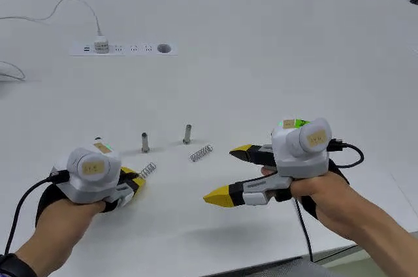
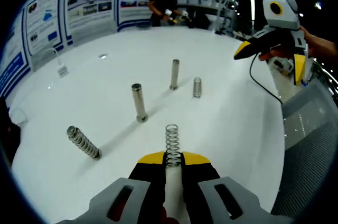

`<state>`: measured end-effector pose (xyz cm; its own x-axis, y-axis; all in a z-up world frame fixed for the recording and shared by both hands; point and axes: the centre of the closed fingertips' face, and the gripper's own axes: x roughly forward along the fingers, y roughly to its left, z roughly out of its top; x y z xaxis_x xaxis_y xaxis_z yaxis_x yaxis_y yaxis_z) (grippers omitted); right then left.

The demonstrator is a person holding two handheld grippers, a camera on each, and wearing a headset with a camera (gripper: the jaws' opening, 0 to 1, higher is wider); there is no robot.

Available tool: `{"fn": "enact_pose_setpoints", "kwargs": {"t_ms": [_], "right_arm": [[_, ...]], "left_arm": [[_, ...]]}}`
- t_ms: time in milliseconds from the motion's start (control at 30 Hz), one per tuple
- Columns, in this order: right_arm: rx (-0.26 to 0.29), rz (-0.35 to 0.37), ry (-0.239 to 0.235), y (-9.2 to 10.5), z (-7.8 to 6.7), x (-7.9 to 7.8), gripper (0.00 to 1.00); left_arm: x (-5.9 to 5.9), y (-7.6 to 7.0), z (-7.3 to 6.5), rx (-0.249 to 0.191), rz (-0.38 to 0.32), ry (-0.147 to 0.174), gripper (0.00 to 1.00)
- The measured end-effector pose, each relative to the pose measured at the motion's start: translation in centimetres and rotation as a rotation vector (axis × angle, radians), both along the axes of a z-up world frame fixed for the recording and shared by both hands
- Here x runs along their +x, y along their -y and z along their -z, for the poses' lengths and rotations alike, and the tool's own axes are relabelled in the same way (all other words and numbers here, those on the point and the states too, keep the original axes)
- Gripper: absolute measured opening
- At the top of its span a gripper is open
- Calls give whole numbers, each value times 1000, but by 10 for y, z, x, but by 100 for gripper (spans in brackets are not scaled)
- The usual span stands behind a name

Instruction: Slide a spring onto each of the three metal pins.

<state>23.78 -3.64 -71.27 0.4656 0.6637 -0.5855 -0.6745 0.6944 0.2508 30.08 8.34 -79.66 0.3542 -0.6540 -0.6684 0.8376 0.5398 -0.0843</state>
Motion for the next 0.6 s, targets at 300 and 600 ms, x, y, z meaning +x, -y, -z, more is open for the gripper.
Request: {"fn": "enact_pose_setpoints", "kwargs": {"t_ms": [300, 600], "right_arm": [[5, -3, -5, -3, 1, -2, 77], [16, -10, -9, -8, 1, -3, 76]], "left_arm": [[-8, -5, -2, -15, -18, -6, 10], [-17, -15, -7, -22, -31, -9, 10]]}}
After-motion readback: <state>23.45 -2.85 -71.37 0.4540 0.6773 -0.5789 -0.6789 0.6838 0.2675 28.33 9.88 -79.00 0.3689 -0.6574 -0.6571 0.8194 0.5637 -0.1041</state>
